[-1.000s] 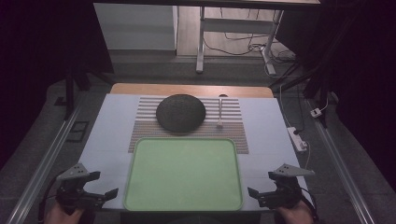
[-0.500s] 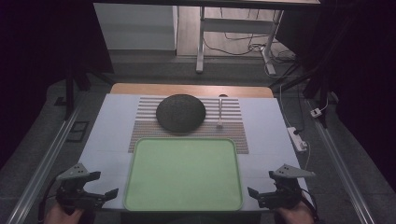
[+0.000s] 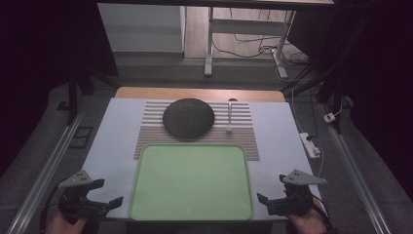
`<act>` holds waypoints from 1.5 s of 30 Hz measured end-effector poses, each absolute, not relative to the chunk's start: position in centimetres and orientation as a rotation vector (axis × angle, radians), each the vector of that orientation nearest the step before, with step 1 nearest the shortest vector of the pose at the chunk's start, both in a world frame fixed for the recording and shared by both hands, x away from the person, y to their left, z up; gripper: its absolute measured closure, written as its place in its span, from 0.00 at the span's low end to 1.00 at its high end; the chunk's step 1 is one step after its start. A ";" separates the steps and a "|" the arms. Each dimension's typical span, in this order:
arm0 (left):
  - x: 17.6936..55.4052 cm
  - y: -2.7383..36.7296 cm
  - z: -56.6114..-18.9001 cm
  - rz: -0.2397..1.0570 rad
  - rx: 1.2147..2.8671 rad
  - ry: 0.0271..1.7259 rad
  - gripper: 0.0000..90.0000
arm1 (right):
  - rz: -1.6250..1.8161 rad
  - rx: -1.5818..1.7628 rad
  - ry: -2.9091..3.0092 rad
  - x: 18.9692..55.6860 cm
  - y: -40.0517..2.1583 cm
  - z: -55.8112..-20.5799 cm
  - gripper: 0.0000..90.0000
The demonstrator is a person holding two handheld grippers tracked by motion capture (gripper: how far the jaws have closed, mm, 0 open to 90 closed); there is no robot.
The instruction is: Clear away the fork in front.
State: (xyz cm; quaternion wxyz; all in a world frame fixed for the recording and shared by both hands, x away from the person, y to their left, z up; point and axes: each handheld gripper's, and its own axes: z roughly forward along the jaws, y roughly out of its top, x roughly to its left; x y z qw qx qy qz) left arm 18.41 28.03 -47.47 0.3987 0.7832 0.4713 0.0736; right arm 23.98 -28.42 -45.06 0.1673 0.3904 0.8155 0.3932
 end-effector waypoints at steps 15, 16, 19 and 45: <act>18.4 28.1 -47.5 0.179 1.976 1.200 0.00 | 1.155 1.115 2.349 25.7 -27.4 -45.0 0.00; 18.5 28.1 -47.5 0.179 1.976 1.201 0.00 | 1.155 1.115 2.349 25.7 -27.4 -45.0 0.00; 18.5 28.1 -47.5 0.179 1.974 1.200 0.00 | 1.165 1.106 2.347 26.1 -27.2 -45.0 0.00; 18.5 28.2 -47.5 0.175 1.962 1.208 0.00 | 1.102 1.110 2.371 31.5 -25.1 -45.8 0.00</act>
